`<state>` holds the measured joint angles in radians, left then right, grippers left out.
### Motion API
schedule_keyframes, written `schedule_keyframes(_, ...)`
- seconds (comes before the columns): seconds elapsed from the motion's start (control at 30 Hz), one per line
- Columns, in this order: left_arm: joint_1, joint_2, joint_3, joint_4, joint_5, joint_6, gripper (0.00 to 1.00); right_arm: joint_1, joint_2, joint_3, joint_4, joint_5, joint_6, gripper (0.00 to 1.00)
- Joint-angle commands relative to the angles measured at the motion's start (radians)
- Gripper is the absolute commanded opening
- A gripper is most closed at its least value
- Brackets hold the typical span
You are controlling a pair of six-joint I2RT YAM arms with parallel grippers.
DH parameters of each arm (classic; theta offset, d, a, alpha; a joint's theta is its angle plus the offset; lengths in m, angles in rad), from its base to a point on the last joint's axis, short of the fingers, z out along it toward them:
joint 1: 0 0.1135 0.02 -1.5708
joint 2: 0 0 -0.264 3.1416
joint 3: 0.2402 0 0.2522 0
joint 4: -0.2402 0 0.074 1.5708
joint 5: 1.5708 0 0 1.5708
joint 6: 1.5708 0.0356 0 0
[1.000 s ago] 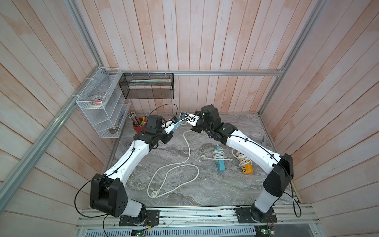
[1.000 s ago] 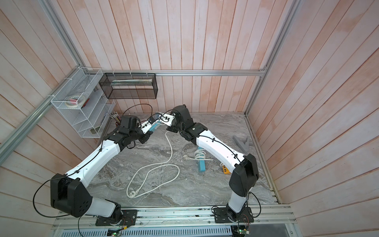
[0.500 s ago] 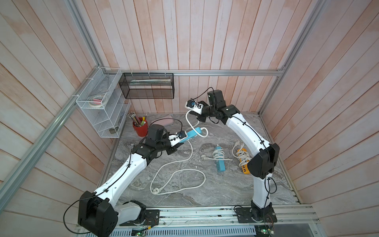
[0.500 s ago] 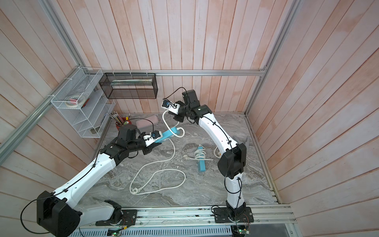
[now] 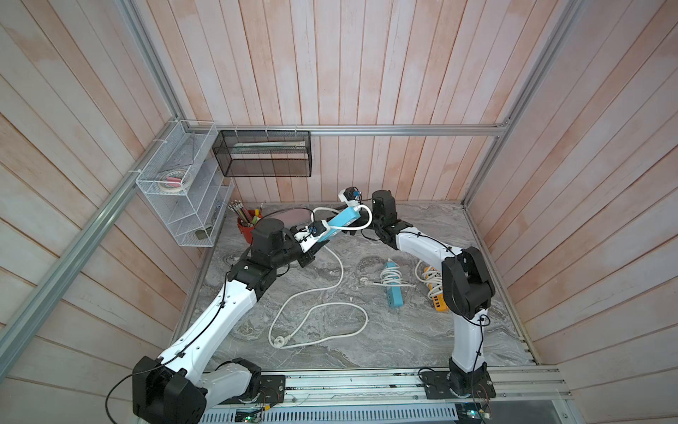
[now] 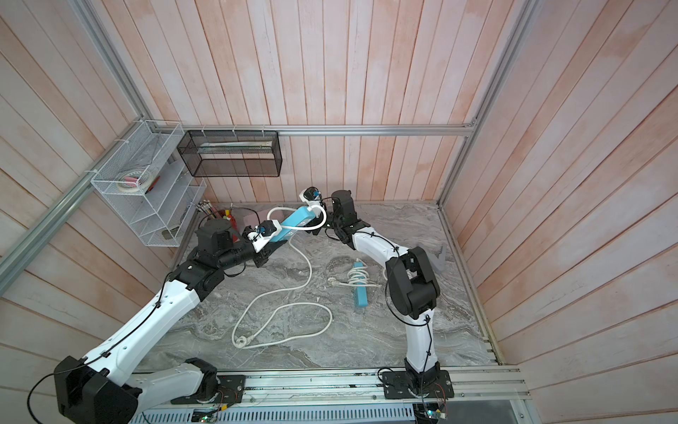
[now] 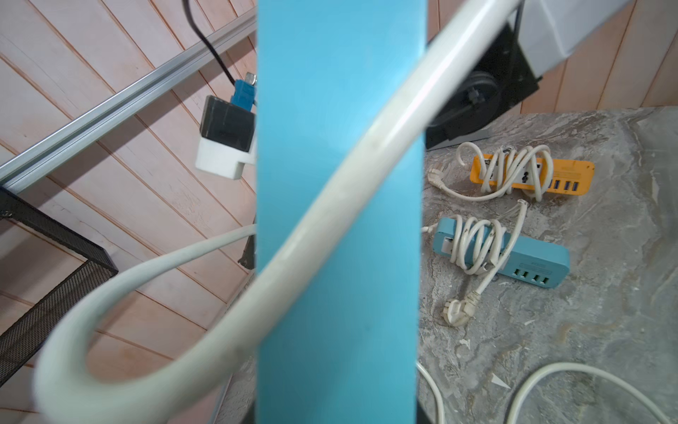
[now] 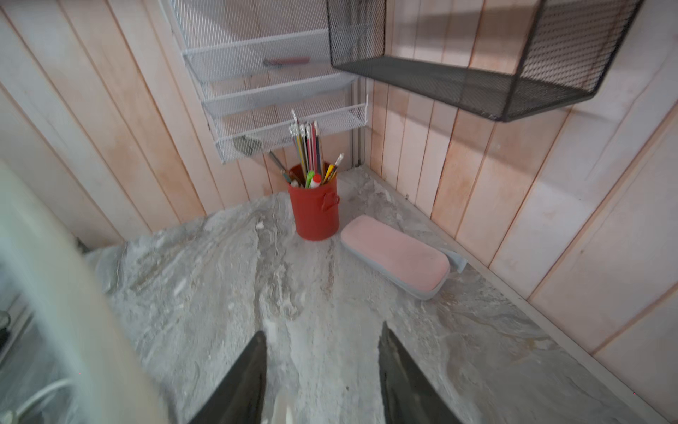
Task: Wrap the cord around the power strip
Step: Wrap the power cord around the power strip.
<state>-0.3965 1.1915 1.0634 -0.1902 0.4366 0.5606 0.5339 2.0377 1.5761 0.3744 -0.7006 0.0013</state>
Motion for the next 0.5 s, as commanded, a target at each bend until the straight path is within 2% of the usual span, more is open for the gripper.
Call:
schedule_keyframes(0.0,0.004,0.009,0.091,0.013,0.014,-0.068,0.0,0.025,0.037,-0.014,0.285,0.126,0.23,0.51)
schedule_keyframes(0.13,0.016,0.03,0.135,-0.016,0.015,-0.119,0.0,0.047,0.094,-0.072,0.382,0.27,0.317,0.51)
schedule_keyframes(0.2,0.032,0.035,0.152,-0.03,0.021,-0.155,0.0,0.062,0.121,-0.09,0.414,0.341,0.328,0.47)
schedule_keyframes(0.23,0.043,0.036,0.157,-0.033,0.03,-0.175,0.0,0.066,0.127,-0.098,0.417,0.383,0.327,0.43)
schedule_keyframes(0.4,0.122,0.03,0.162,-0.048,0.017,-0.267,0.0,0.07,0.097,-0.173,0.404,0.596,0.325,0.07)
schedule_keyframes(0.47,0.165,0.03,0.162,-0.049,-0.001,-0.309,0.0,0.069,0.069,-0.21,0.371,0.663,0.297,0.0)
